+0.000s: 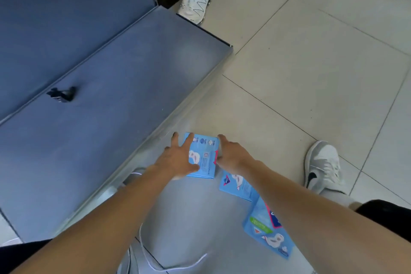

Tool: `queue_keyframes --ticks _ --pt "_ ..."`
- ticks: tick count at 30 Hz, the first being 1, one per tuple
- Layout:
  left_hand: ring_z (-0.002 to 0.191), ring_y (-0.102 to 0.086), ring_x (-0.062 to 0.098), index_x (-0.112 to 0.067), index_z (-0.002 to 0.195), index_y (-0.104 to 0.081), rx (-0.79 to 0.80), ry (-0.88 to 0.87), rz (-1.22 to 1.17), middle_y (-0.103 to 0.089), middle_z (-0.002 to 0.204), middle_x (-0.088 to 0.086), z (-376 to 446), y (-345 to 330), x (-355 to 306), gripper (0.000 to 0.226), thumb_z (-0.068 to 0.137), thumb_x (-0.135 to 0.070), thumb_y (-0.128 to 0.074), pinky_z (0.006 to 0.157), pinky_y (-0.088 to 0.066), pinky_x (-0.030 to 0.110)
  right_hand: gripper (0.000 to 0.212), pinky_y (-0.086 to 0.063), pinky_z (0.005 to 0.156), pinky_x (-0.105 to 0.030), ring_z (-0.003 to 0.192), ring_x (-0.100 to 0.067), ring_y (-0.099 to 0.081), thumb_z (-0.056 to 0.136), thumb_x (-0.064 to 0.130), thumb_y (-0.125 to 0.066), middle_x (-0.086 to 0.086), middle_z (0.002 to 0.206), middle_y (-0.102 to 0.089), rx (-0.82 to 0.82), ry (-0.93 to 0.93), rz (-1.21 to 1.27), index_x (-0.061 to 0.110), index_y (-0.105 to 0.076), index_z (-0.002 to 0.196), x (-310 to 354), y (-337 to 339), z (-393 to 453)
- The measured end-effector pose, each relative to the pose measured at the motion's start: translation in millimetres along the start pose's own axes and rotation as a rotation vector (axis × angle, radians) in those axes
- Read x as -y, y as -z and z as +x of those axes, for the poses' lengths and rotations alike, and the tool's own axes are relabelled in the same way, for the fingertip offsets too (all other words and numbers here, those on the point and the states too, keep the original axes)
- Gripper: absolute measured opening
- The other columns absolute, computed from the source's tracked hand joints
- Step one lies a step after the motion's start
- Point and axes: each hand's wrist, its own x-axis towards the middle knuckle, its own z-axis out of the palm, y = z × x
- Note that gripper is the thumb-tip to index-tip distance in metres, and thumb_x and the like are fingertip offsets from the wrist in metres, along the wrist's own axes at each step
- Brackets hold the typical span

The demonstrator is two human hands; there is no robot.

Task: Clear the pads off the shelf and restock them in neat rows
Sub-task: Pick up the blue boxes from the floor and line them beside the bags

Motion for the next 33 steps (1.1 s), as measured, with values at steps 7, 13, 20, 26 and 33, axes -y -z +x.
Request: queue_keyframes --ticks 7,13,20,26,33 --pt "0.116 -0.054 0.029 -0.052 0.146 0.012 0.042 -0.053 -0.245 -0.008 0.153 0.003 10.6 -22.9 5.5 0.114 0.075 -0.039 -0.075 0.091 -0.052 0.038 0.086 -0.05 0.061 -0.032 0.079 -0.028 -0.062 0.088 0.015 -0.049 -0.01 0.098 -0.059 0.019 -0.046 0.192 0.02 0.008 0.153 10.3 -22.8 8.0" --pt "0.114 -0.052 0.021 -0.046 0.147 0.019 -0.009 -0.082 -0.409 -0.029 0.144 0.005 0.1 -23.0 -5.2 0.125 0.072 -0.023 -0.079 0.087 -0.051 0.033 0.062 -0.049 0.059 -0.033 0.08 -0.028 -0.06 0.089 0.023 -0.066 -0.006 0.101 -0.057 -0.081 -0.068 0.378 0.014 -0.025 0.135 7.7 -21.5 6.3" --pt "0.094 -0.065 0.022 -0.02 0.143 -0.024 0.03 0.063 -0.942 -0.064 0.109 0.005 -14.6 -2.3 -23.2 0.088 0.076 -0.013 -0.079 0.077 -0.055 0.033 0.066 -0.044 0.05 -0.021 0.071 -0.014 -0.058 0.08 0.02 -0.076 0.0 0.101 -0.059 -0.12 0.007 0.454 0.016 -0.03 0.128 -14.7 7.5 -27.1" --pt "0.093 -0.063 0.026 -0.029 0.111 -0.054 0.188 -0.135 -0.901 -0.06 0.11 0.006 -45.4 34.3 -45.0 0.074 0.05 0.003 -0.08 0.076 -0.054 0.041 0.038 -0.053 0.076 -0.033 0.089 -0.02 -0.058 0.087 0.044 -0.066 -0.005 0.106 -0.06 0.012 -0.086 0.718 0.025 -0.054 0.117 -35.4 59.5 -81.0" --pt "0.093 -0.06 0.018 -0.026 0.102 -0.06 0.437 -0.516 -0.701 -0.065 0.099 -0.002 -84.7 75.0 -77.7 0.07 0.048 0.019 -0.064 0.068 -0.052 0.031 0.07 -0.047 0.102 -0.042 0.1 -0.026 -0.06 0.071 0.066 -0.07 -0.012 0.119 -0.062 0.26 -0.123 0.907 0.015 -0.064 0.12 -35.3 102.3 -140.5"
